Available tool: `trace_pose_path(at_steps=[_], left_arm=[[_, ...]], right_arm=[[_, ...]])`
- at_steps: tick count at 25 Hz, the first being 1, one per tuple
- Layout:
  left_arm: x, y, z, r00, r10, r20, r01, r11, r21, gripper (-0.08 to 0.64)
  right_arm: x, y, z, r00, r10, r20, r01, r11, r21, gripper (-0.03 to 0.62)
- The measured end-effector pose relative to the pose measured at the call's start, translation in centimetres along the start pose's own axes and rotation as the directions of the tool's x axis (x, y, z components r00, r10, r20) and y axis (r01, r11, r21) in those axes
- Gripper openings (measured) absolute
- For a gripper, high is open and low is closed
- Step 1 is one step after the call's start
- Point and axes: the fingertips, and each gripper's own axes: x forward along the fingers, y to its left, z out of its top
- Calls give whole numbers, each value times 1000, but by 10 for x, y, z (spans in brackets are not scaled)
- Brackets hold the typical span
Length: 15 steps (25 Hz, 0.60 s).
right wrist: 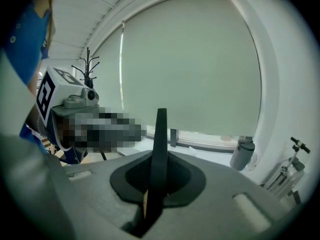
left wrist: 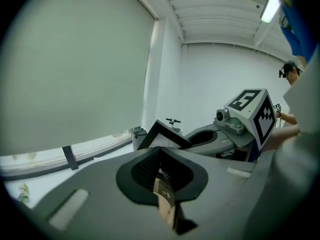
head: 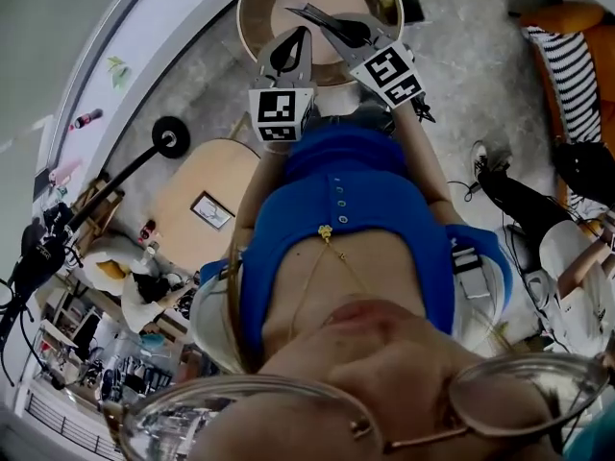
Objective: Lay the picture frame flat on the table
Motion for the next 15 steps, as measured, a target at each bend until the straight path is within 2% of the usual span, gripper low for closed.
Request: trace_pose_path(at_steps=[3,9,15], left_arm=[[8,1,-10,1000,5,-25,-5,1000,-15,2],[24,0,-39,997,21,-73,-20,1000,23,2],[32,2,-60,993,13,-121,-12,1000,8,2]], right_arm=[[3,-5,-11,1000,0,-28,1,1000,11,23],[11,-15,-39,998,4,-70,-3,1000,12,23],[28,-25,-63,993,10,-116,-8,1000,18,23]])
